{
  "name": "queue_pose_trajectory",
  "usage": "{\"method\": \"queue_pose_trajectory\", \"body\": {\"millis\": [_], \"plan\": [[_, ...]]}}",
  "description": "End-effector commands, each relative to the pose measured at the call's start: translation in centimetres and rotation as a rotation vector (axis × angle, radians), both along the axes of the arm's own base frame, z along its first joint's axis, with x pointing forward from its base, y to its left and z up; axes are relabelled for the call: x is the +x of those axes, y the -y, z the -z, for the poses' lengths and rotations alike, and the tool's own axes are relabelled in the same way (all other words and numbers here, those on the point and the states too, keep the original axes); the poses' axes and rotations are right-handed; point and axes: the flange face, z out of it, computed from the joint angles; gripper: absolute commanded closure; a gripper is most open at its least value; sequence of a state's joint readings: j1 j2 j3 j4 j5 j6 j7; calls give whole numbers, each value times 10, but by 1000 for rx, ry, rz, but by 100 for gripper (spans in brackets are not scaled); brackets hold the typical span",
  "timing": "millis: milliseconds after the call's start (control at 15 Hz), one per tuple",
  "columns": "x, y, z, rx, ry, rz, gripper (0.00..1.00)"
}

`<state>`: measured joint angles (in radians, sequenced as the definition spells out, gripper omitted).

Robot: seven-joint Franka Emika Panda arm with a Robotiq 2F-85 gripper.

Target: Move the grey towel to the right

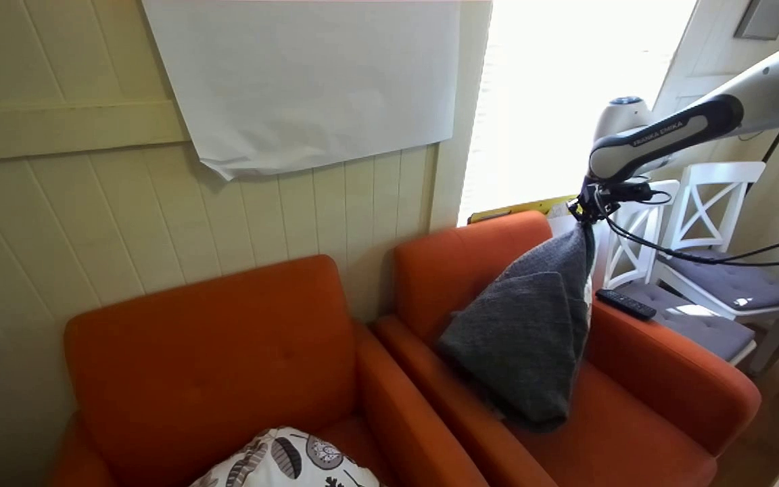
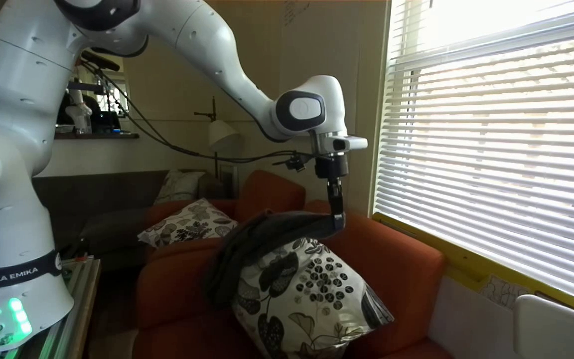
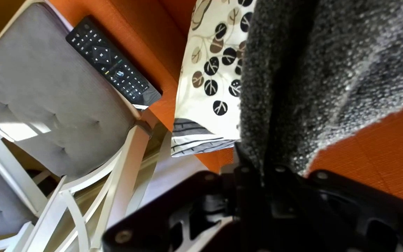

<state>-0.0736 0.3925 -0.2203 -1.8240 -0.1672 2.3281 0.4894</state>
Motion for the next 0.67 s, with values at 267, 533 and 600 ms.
{"method": "queue_pose_trajectory", "body": {"millis": [267, 533, 600], "plan": [[40, 25, 24, -38, 42, 220, 99], [68, 56, 46, -71, 84, 388, 99], [72, 64, 55, -91, 88, 425, 99]]}}
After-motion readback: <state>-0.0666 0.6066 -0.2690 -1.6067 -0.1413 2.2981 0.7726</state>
